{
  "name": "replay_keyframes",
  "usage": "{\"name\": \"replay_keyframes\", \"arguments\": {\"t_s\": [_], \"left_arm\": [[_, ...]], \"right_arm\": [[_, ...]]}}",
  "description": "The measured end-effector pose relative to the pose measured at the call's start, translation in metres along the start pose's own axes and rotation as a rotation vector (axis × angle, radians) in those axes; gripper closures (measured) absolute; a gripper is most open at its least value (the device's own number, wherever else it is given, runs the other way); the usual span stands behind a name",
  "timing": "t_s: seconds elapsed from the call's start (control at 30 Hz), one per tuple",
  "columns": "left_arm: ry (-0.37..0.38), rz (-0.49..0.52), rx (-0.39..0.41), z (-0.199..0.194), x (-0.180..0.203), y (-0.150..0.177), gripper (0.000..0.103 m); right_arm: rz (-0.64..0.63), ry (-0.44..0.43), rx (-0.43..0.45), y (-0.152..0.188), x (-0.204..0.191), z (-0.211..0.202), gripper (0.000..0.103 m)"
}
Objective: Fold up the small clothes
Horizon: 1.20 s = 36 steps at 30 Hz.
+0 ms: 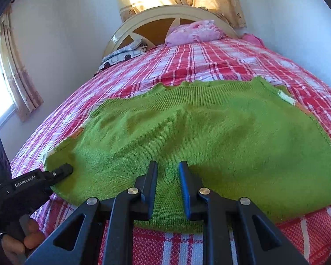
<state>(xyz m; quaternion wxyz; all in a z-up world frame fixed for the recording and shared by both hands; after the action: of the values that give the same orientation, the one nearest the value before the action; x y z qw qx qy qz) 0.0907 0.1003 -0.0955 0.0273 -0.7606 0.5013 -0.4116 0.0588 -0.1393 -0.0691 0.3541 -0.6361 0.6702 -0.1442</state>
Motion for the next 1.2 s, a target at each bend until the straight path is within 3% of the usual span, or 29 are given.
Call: {"name": "replay_keyframes", "arguments": {"t_s": [0.1, 0.17, 0.2, 0.23, 0.3, 0.43, 0.63, 0.8, 0.87, 0.93, 0.97, 1.0, 1.2], "left_arm": [[0.054, -0.02, 0.016, -0.001, -0.006, 0.003, 0.071], [0.046, -0.015, 0.019, -0.002, -0.005, 0.005, 0.071], [0.039, -0.01, 0.019, -0.002, -0.005, 0.005, 0.071], [0.033, -0.006, 0.018, -0.001, -0.004, 0.006, 0.071], [0.039, -0.011, 0.018, -0.002, -0.005, 0.006, 0.071], [0.069, -0.028, 0.027, -0.001, -0.008, 0.005, 0.072], [0.088, -0.053, 0.041, -0.004, -0.013, 0.007, 0.075], [0.09, -0.056, 0.041, -0.005, -0.013, 0.008, 0.077], [0.094, -0.059, 0.042, -0.006, -0.013, 0.008, 0.077], [0.095, -0.06, 0.042, -0.004, -0.013, 0.006, 0.077], [0.093, -0.059, 0.043, -0.004, -0.012, 0.007, 0.077], [0.09, -0.057, 0.043, -0.005, -0.012, 0.007, 0.077], [0.077, -0.025, 0.052, -0.008, -0.005, 0.007, 0.084]], "right_arm": [[-0.041, -0.013, 0.017, -0.02, -0.011, -0.004, 0.083], [-0.078, -0.026, 0.03, -0.043, -0.025, -0.004, 0.08], [-0.091, -0.05, 0.033, -0.057, -0.034, -0.002, 0.068], [-0.099, -0.087, 0.022, -0.072, -0.045, 0.003, 0.047], [-0.106, -0.166, -0.034, -0.099, -0.071, 0.027, 0.034], [-0.249, -0.178, -0.14, -0.122, -0.132, 0.08, 0.034], [-0.472, -0.084, -0.339, -0.111, -0.209, 0.163, 0.034], [-0.648, 0.069, -0.345, -0.091, -0.231, 0.189, 0.033], [-0.642, 0.071, -0.335, -0.09, -0.228, 0.186, 0.038], [-0.609, 0.095, -0.317, -0.097, -0.217, 0.183, 0.069], [-0.585, 0.072, -0.319, -0.101, -0.21, 0.18, 0.072], [-0.546, 0.041, -0.323, -0.105, -0.201, 0.178, 0.083], [-0.353, -0.128, -0.336, -0.121, -0.173, 0.16, 0.09]]}}
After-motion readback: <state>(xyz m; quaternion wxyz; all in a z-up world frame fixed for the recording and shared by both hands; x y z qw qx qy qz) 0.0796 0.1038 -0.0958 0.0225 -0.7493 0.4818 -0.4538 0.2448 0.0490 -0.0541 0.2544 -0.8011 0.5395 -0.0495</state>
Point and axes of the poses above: each gripper's, at about its wrist camera, not at the fingertips, and z roughly the way its jaws point, x to its right, y to its underside, the point moved 2 cm from there along z, roughly the way its jaws point, and after that the axes turned 7 degrees about -x, right-handed, at the moved point
